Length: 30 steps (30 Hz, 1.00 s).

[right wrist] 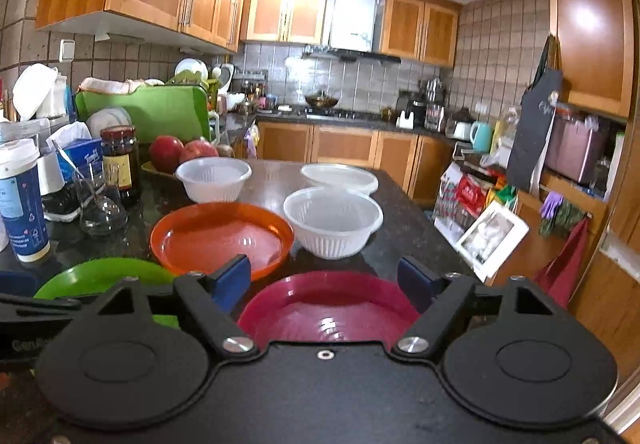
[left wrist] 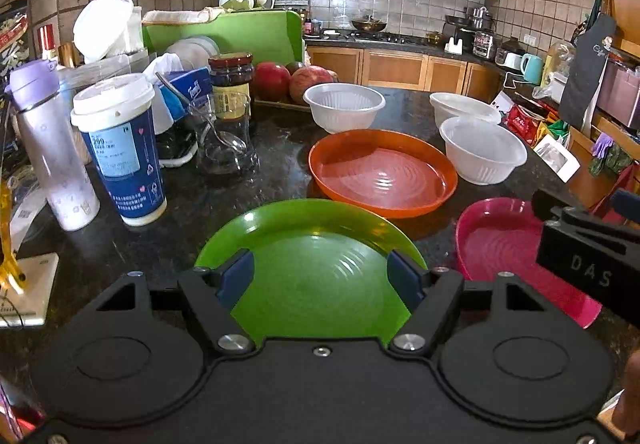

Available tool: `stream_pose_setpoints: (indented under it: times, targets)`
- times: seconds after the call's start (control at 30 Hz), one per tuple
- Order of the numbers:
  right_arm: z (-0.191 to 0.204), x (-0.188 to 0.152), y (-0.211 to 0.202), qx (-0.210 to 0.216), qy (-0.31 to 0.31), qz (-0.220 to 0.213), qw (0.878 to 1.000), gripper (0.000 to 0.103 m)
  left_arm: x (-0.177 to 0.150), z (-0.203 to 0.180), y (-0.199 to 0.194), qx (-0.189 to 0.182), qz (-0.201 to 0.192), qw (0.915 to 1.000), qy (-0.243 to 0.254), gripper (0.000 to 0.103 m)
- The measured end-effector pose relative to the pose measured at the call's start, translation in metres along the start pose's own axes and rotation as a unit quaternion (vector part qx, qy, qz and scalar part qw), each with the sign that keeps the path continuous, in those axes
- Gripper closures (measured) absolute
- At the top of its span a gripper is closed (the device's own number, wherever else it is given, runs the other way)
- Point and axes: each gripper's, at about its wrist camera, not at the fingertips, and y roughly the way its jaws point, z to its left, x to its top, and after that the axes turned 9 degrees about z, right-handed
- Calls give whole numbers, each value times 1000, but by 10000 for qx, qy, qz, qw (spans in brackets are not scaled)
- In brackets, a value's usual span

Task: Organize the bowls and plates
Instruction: 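Reach the left tool to the green plate rim and close on it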

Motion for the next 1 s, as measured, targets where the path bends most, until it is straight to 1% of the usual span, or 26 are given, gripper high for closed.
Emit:
stream_pose_setpoints:
  times: [0.1, 0.17, 0.23, 0.3, 0.37, 0.47, 0.5, 0.53, 0.57, 0.63, 0.7, 0.77, 0.83, 0.9, 1.0]
  targets:
    - [0, 5, -3, 58, 30, -174, 9998, 19, 5, 7, 0, 6, -70, 10000, 9, 29]
    - [-4, 9, -5, 190, 52, -215, 9996, 19, 7, 13, 0, 13, -90, 10000, -13, 29]
    - [-10, 14, -3, 436, 111, -108, 9989, 19, 10, 19, 2, 24, -72, 10000, -43, 29]
    - [-22, 20, -1, 771, 237, 34, 9967, 19, 14, 24, 5, 45, 16, 10000, -67, 29]
    - [-33, 28, 3, 1029, 235, 89, 9944, 19, 17, 28, 7, 96, 81, 9999, -105, 29]
    - [-41, 39, 14, 1225, -109, 286, 9920, 20, 20, 32, 10, 276, 183, 9993, -199, 30]
    - [-45, 41, 19, 1319, -246, 346, 9903, 24, 21, 34, 11, 313, 252, 9989, -247, 32]
    - [-47, 44, 24, 1400, -347, 410, 9887, 27, 23, 36, 13, 312, 327, 9985, -307, 37]
    - [-49, 46, 29, 1507, -443, 503, 9863, 27, 24, 37, 15, 318, 401, 9980, -372, 38]
    - [-55, 50, 43, 1790, -587, 745, 9793, 30, 24, 40, 18, 366, 548, 9964, -538, 38]
    - [-58, 55, 60, 2134, -608, 1034, 9696, 31, 23, 39, 22, 519, 700, 9939, -671, 38]
    - [-60, 59, 78, 2497, -542, 1314, 9578, 33, 21, 37, 25, 634, 826, 9918, -740, 39]
    - [-59, 63, 92, 2804, -519, 1555, 9458, 33, 19, 35, 28, 672, 971, 9896, -827, 39]
    - [-53, 66, 100, 2998, -648, 1643, 9375, 33, 17, 34, 29, 701, 1148, 9863, -959, 39]
    - [-40, 69, 103, 3228, -1011, 1597, 9274, 33, 13, 35, 29, 744, 1296, 9825, -1116, 39]
